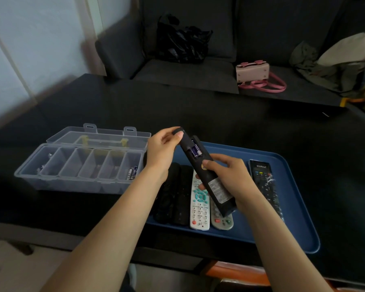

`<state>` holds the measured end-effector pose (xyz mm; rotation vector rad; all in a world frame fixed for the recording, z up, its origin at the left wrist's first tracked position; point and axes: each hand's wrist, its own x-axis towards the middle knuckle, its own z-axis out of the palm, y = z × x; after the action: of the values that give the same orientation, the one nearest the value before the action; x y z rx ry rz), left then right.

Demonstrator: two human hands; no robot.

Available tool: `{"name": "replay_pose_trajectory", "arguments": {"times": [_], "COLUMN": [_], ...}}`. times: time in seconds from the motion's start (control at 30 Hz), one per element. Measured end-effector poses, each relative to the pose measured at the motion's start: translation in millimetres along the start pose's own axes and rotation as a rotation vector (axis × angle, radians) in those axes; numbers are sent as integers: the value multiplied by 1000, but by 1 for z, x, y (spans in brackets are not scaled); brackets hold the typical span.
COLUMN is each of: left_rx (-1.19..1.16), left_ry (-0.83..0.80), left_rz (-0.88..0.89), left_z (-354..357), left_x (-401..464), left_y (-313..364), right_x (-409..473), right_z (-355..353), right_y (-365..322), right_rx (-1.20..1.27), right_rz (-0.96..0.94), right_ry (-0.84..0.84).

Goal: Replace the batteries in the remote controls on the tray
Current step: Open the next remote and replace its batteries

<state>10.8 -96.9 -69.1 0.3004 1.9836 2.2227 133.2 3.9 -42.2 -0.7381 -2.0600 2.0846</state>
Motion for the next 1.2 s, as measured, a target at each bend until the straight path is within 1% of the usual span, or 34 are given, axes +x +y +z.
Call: {"name": "replay_pose_trajectory", "arguments": {"times": [0.07,0.2,0.37,0.5,0.63,0.83,1.0,1.1,1.2], "left_rx": [-11,-47,-10,77,189,303,410,408,361], "left_ry": [8,-10,-25,-39,-84,-129,-134,-155,-194], "left_rz": [12,-35,-21,43,174,274,349,350,278], "left_z": [0,1,2,5,8,8,8,8,3], "left_x": [0,0,-2,-5,-9,-9,-10,-10,-5], "left_y": [0,0,0,-2,-5,-6,-4,-2,3], "right_x": [-1,-2,0,1,1,-1,-1,-2,-1], "right_z": [0,1,1,0,-1,-3,-4,-4,-6], "right_y": [-1,-2,0,1,1,1,1,1,-1], "right_rx": [4,-11,-1,-6,-3,-4,-22,-31,-38], "right_rz": [-3,-9,-23,-35,-44,-35,-60,-90,-100], "right_ry": [0,-10,-4,17,34,8,29,41,36]}}
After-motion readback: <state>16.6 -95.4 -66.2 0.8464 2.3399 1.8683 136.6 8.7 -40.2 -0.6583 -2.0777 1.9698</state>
